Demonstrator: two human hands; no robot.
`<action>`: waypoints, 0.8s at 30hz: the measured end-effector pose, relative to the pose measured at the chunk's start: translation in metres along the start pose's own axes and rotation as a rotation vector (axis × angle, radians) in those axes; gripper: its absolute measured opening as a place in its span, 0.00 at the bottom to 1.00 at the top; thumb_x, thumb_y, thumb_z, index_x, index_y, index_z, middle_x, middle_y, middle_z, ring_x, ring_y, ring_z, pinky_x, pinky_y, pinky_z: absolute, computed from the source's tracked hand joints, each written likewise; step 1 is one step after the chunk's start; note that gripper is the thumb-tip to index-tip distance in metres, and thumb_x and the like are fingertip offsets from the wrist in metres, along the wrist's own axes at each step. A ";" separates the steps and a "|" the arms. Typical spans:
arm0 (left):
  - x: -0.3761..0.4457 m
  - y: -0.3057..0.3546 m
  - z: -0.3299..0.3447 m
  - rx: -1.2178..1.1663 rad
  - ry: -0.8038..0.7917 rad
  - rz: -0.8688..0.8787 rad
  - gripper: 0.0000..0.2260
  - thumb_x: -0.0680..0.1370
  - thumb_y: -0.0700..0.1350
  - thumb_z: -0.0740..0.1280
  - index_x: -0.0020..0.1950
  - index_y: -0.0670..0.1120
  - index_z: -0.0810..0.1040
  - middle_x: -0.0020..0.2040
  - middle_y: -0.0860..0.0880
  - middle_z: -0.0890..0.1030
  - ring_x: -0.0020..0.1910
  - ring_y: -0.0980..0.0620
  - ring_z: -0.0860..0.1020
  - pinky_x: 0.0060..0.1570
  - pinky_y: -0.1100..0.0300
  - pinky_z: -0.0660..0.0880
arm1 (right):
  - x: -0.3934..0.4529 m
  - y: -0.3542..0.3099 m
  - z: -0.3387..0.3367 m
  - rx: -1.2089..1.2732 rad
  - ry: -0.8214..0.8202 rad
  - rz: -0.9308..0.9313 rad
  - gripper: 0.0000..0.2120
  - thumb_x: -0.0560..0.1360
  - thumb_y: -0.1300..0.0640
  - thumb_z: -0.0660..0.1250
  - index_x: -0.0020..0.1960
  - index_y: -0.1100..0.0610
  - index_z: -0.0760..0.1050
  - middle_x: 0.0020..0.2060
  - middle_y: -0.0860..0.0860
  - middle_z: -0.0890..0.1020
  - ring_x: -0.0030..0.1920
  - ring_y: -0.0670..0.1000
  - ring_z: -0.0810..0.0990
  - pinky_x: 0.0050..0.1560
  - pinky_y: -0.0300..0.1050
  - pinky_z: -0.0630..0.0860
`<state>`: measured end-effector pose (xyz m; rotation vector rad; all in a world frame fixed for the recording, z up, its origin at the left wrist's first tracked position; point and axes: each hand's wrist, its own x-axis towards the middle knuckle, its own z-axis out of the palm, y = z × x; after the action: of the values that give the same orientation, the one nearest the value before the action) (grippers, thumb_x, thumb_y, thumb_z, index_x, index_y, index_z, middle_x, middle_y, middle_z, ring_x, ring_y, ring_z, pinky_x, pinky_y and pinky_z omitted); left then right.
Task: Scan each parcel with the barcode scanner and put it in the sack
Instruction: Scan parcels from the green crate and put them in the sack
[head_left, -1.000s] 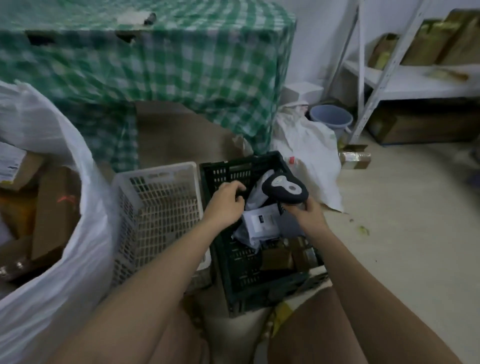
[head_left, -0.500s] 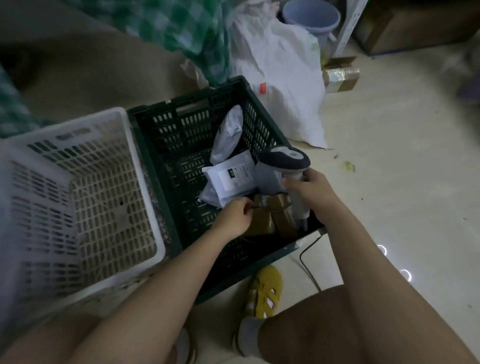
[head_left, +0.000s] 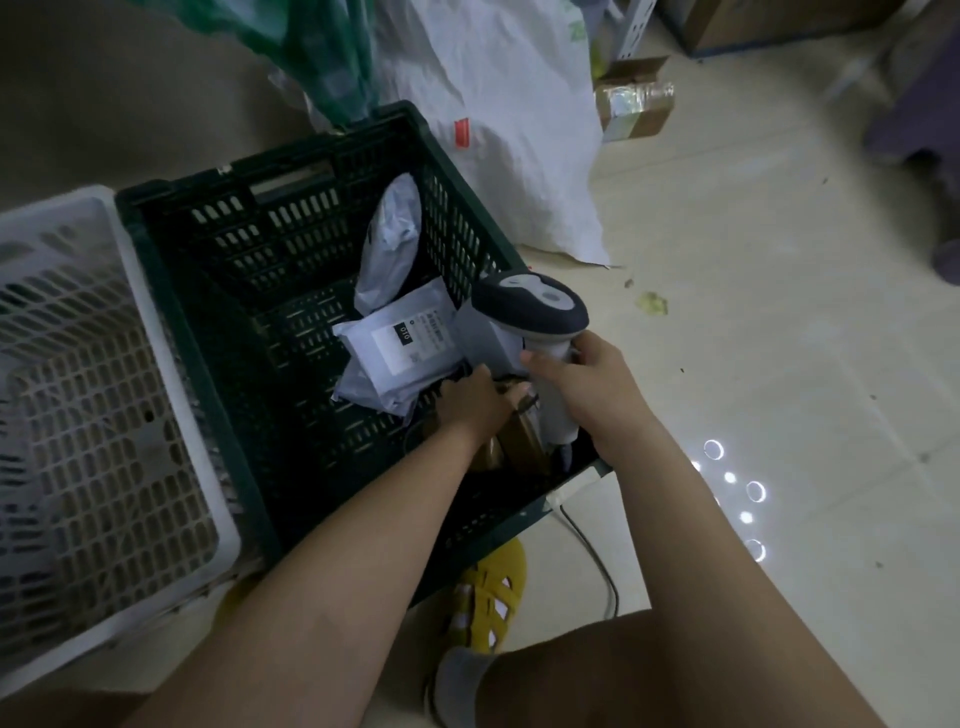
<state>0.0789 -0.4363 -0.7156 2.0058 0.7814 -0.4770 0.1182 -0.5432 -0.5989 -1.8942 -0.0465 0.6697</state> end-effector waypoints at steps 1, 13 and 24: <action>0.003 -0.003 0.001 -0.034 -0.004 -0.005 0.26 0.69 0.63 0.59 0.57 0.45 0.75 0.56 0.44 0.80 0.55 0.41 0.77 0.55 0.47 0.74 | -0.001 0.000 0.000 0.006 -0.003 -0.005 0.14 0.74 0.61 0.71 0.58 0.56 0.75 0.49 0.50 0.81 0.49 0.50 0.80 0.49 0.44 0.76; -0.064 -0.014 -0.094 -0.604 0.407 -0.092 0.18 0.75 0.52 0.70 0.60 0.47 0.70 0.55 0.48 0.76 0.50 0.49 0.76 0.51 0.54 0.75 | -0.007 -0.048 0.037 0.005 0.009 -0.253 0.05 0.74 0.57 0.71 0.44 0.48 0.77 0.36 0.42 0.81 0.32 0.34 0.77 0.31 0.27 0.71; -0.191 -0.083 -0.203 -0.821 0.559 -0.055 0.20 0.78 0.41 0.66 0.69 0.39 0.70 0.61 0.45 0.76 0.58 0.49 0.77 0.53 0.60 0.77 | -0.047 -0.091 0.121 -0.046 -0.309 -0.253 0.13 0.76 0.54 0.69 0.59 0.55 0.73 0.46 0.48 0.80 0.45 0.46 0.78 0.37 0.38 0.73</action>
<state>-0.1110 -0.2952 -0.5466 1.3280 1.1380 0.3681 0.0461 -0.4184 -0.5324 -1.7740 -0.4940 0.7849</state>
